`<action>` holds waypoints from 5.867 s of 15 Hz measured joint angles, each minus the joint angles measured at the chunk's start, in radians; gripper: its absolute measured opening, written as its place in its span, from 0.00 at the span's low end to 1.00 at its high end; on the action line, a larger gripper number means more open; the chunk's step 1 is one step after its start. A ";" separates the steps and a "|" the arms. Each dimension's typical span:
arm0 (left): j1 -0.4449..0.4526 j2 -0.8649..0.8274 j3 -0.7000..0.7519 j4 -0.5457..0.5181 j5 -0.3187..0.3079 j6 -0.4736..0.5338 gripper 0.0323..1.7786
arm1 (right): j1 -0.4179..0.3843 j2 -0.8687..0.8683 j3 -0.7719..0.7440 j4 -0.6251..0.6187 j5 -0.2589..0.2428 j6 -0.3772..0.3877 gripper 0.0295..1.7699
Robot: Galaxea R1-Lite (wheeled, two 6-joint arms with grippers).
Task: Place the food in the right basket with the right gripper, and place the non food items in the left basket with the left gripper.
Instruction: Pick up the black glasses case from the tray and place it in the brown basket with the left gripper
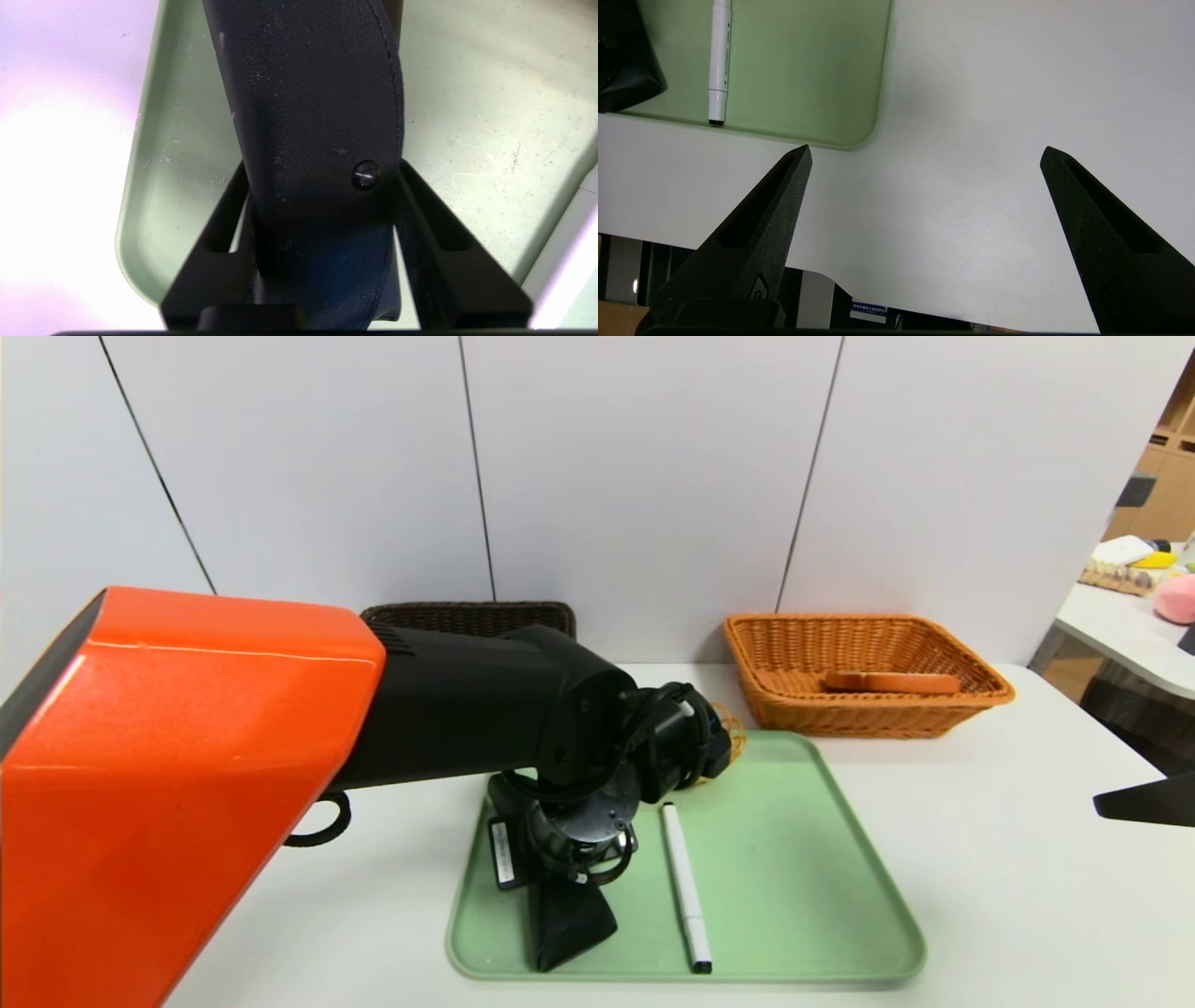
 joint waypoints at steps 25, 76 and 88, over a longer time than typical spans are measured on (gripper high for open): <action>0.007 -0.177 -0.044 0.130 -0.049 0.014 0.25 | 0.016 -0.018 0.029 0.000 0.000 0.003 0.96; 0.466 -0.141 0.204 -1.027 0.224 0.677 0.22 | 0.049 -0.009 0.103 -0.063 -0.007 -0.001 0.96; 0.461 -0.140 0.193 -0.947 0.220 0.644 0.37 | 0.059 -0.014 0.116 -0.063 -0.006 0.000 0.96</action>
